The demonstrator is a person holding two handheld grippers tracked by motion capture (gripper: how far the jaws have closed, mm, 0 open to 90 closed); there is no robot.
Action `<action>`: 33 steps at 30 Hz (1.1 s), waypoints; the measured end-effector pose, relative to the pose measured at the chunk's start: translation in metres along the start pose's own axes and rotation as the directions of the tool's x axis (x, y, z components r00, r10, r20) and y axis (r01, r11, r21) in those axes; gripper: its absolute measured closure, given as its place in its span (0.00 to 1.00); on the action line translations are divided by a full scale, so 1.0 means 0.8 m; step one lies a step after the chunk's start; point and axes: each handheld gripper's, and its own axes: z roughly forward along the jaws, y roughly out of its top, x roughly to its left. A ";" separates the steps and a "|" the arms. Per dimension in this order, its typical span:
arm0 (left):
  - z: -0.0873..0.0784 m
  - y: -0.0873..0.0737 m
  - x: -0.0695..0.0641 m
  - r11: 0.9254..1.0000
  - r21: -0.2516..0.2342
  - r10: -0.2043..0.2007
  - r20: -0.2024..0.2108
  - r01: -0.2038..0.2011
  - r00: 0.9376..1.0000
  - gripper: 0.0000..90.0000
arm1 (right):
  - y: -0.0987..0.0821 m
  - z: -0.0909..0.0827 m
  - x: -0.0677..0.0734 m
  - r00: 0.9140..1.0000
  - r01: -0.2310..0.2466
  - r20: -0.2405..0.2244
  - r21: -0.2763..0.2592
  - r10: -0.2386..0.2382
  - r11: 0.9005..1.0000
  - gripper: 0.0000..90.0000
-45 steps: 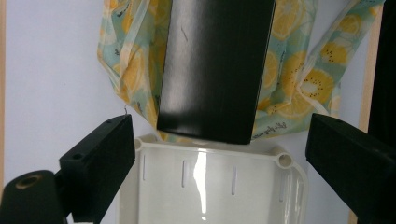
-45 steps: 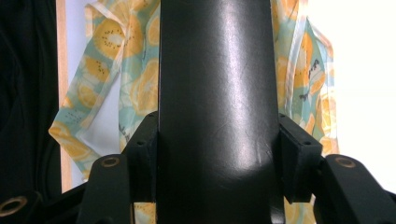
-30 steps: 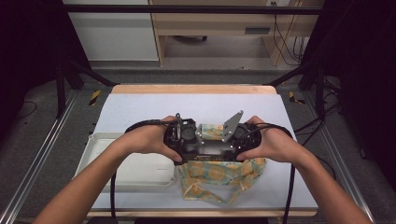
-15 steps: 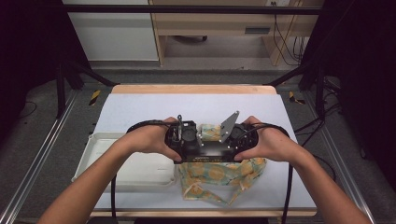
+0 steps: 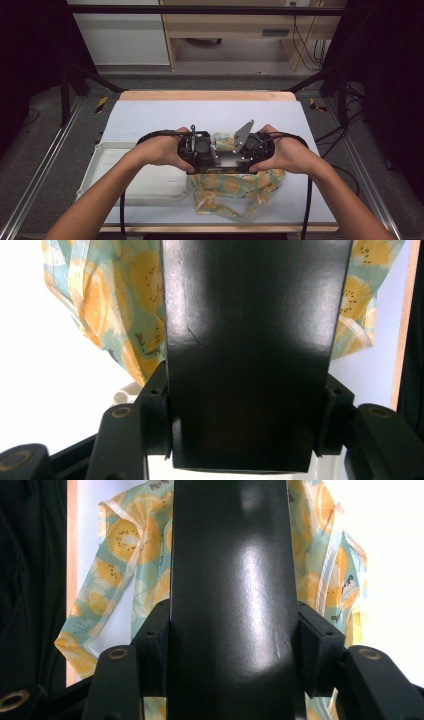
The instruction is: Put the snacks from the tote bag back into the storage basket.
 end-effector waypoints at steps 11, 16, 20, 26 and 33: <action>0.002 0.003 -0.003 1.000 0.002 0.002 -0.020 -0.002 1.000 0.48 | -0.004 0.003 0.001 1.000 -0.002 0.004 0.001 0.002 1.000 0.47; -0.001 -0.001 -0.002 1.000 0.015 -0.002 -0.025 0.003 1.000 0.48 | -0.006 0.001 -0.002 0.999 -0.029 0.018 -0.001 0.029 1.000 0.29; -0.005 -0.008 -0.001 1.000 0.004 -0.020 -0.025 0.020 0.999 0.48 | -0.014 -0.009 0.001 0.996 -0.066 0.053 -0.060 0.069 0.996 0.12; -0.012 -0.026 0.003 0.999 0.010 -0.044 -0.029 0.044 0.999 0.48 | -0.042 -0.031 0.006 0.983 -0.126 0.109 -0.185 0.148 0.975 0.08; -0.026 -0.050 0.006 0.997 0.011 -0.078 -0.050 0.078 0.996 0.48 | -0.079 -0.038 0.018 0.921 -0.257 0.215 -0.288 0.324 0.923 0.09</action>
